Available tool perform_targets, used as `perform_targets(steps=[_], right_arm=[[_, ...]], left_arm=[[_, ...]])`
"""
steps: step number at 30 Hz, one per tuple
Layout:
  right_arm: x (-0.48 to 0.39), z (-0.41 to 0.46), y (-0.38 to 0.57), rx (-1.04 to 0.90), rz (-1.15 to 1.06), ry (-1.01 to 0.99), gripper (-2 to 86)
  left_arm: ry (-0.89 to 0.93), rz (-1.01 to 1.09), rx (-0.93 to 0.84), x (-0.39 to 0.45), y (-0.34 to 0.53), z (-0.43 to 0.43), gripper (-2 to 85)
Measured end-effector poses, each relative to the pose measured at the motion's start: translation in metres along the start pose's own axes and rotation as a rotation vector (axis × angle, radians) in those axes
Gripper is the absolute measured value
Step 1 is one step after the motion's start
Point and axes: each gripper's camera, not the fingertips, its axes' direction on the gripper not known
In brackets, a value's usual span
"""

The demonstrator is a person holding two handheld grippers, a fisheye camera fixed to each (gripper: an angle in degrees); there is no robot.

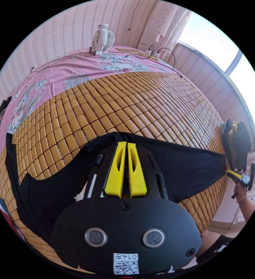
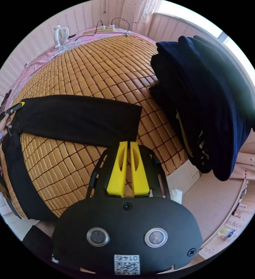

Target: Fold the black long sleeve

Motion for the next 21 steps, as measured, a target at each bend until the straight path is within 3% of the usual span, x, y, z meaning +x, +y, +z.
perform_targets(steps=[21], right_arm=[[-0.034, 0.064, -0.051, 0.023, 0.013, 0.07, -0.2]], left_arm=[[-0.107, 0.139, 0.017, 0.023, 0.023, 0.016, -1.0]])
